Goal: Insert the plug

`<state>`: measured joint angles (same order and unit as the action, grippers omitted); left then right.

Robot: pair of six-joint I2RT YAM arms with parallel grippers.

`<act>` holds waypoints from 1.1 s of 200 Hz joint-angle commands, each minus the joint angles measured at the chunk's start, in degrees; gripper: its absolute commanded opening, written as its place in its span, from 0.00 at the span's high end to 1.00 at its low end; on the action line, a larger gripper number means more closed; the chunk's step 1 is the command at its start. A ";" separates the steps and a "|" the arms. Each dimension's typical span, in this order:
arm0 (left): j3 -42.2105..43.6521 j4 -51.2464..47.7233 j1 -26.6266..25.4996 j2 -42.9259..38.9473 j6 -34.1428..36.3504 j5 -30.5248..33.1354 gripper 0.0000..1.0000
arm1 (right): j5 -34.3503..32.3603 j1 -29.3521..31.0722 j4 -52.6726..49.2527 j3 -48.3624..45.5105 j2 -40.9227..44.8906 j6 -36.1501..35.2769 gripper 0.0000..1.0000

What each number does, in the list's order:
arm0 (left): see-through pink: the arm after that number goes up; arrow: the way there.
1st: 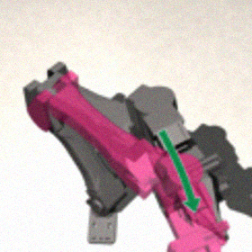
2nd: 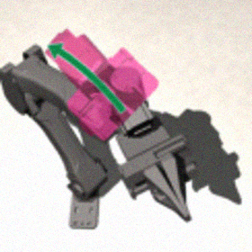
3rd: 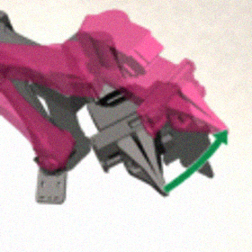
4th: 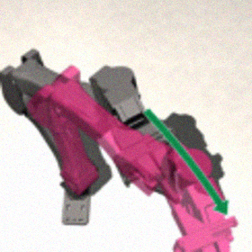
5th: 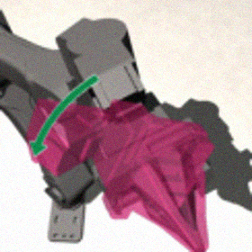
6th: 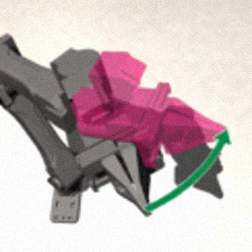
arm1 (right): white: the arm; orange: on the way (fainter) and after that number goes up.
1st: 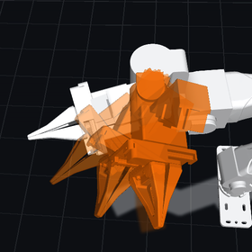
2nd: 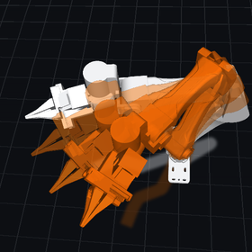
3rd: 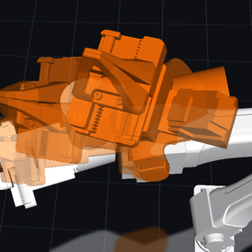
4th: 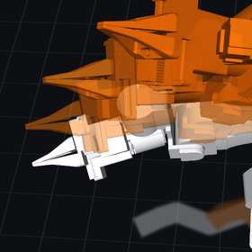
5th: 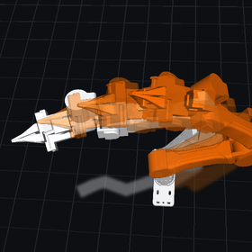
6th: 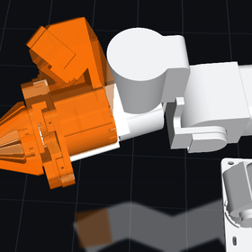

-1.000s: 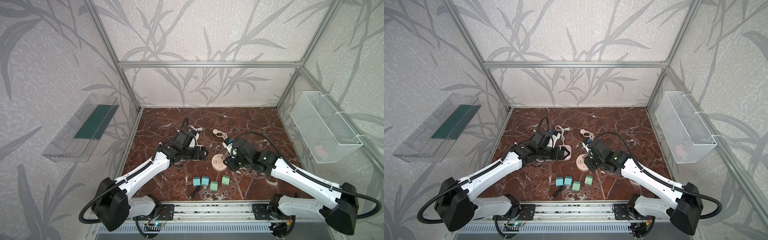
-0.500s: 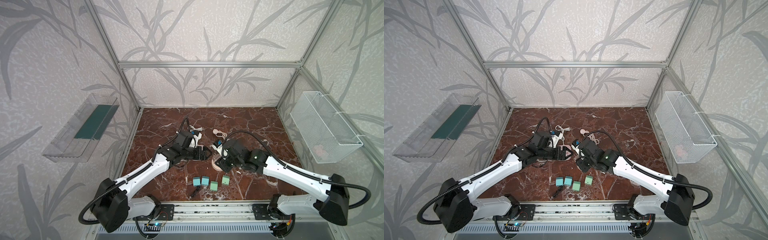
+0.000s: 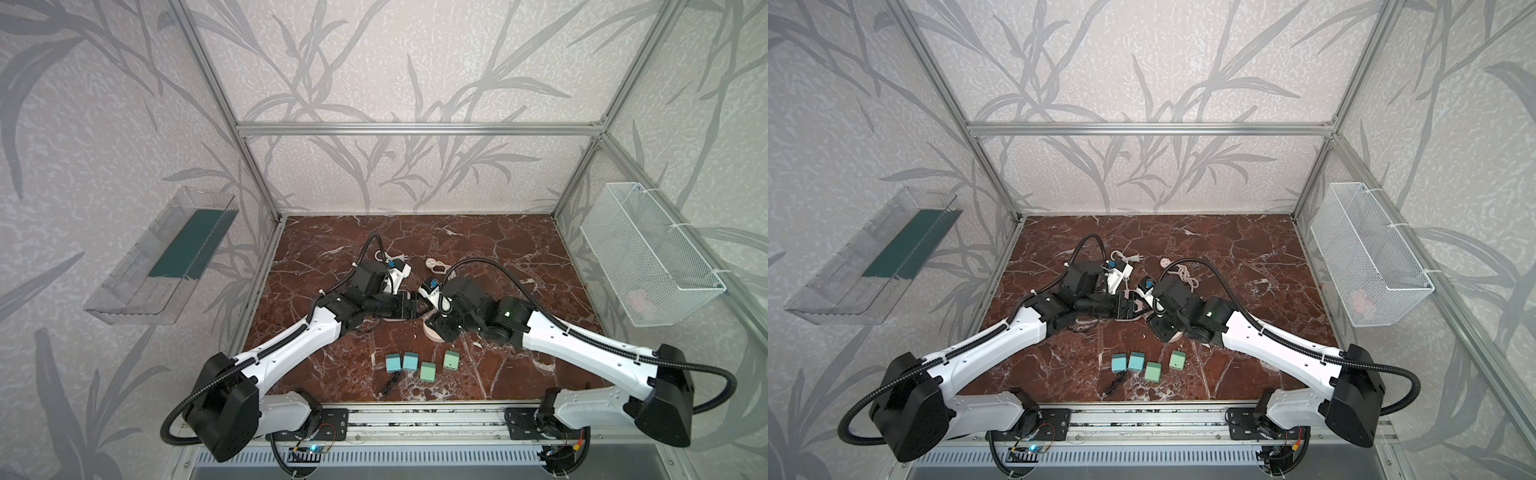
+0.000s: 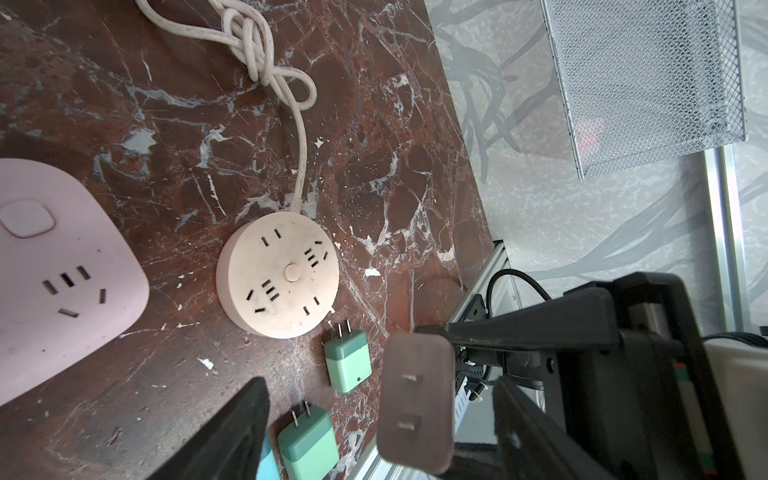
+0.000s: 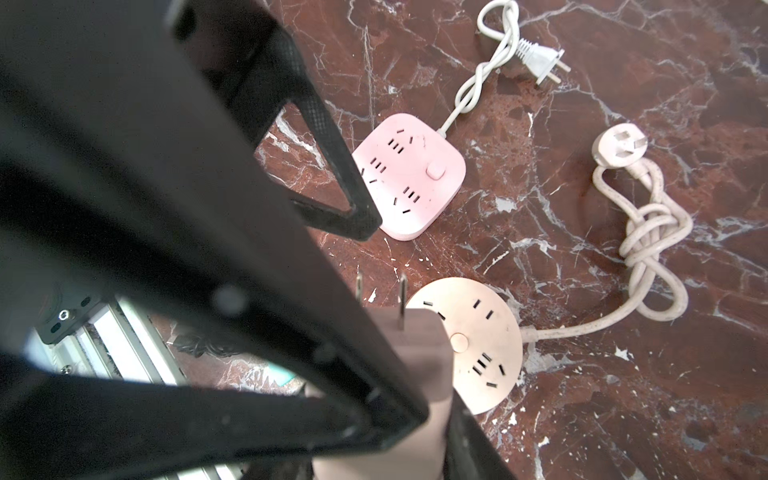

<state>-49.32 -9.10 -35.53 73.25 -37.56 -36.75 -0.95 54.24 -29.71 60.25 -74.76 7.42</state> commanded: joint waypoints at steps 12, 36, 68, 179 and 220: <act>0.98 3.08 -0.39 1.51 -1.24 -2.14 0.27 | -0.63 0.51 1.24 1.98 0.57 -1.48 1.00; 1.61 4.66 -0.38 1.97 -1.97 -2.36 0.29 | -0.04 0.52 0.82 2.46 0.19 -2.07 1.00; 1.88 5.60 -0.39 2.24 -2.25 -2.94 0.37 | -0.08 0.67 1.05 2.46 0.01 -2.65 1.00; 2.52 7.39 -0.39 3.21 -2.53 -4.56 0.64 | -1.85 0.77 3.29 2.38 -0.91 -3.92 1.00; 2.54 7.76 -0.34 3.76 -2.60 -4.86 0.71 | -3.09 0.76 6.60 1.76 -1.33 -4.19 1.00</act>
<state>-47.81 -1.34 -35.68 75.99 -40.03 -41.52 -2.79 54.54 -28.14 60.71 -76.05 4.23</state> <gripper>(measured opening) 0.314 0.434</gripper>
